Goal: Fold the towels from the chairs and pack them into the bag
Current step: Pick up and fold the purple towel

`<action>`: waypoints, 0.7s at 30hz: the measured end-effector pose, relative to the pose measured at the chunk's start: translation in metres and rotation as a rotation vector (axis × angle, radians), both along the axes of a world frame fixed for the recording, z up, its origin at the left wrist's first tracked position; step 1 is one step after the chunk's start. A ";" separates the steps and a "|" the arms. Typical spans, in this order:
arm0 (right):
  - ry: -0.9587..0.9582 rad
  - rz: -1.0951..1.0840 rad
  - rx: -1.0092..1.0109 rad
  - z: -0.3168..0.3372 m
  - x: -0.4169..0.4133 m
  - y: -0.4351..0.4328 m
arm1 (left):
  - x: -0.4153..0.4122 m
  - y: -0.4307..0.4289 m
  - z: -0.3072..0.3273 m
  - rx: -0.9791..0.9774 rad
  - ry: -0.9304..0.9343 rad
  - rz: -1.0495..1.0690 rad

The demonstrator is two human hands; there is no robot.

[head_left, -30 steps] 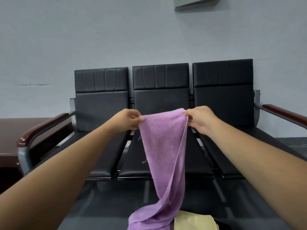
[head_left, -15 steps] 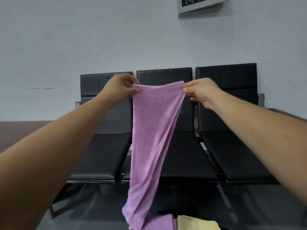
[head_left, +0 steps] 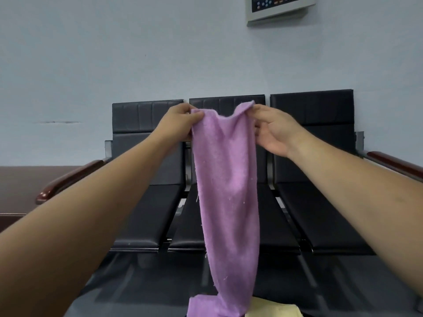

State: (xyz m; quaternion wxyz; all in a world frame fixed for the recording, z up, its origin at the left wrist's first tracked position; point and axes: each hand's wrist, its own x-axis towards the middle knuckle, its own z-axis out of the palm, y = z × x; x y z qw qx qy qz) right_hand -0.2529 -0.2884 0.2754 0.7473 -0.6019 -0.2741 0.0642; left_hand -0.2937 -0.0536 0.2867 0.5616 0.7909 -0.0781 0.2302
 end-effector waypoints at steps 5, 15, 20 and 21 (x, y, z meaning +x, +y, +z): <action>0.026 0.136 -0.169 -0.030 -0.013 0.019 | -0.001 -0.020 -0.018 0.063 0.027 -0.041; 0.243 0.064 0.101 -0.021 -0.013 0.010 | 0.000 -0.019 -0.124 0.010 0.416 -0.542; 0.292 -0.065 0.161 -0.024 0.005 0.007 | -0.001 -0.015 -0.179 0.229 0.565 -0.492; 0.295 -0.119 0.133 -0.029 0.011 0.007 | -0.005 -0.018 -0.181 0.085 0.572 -0.537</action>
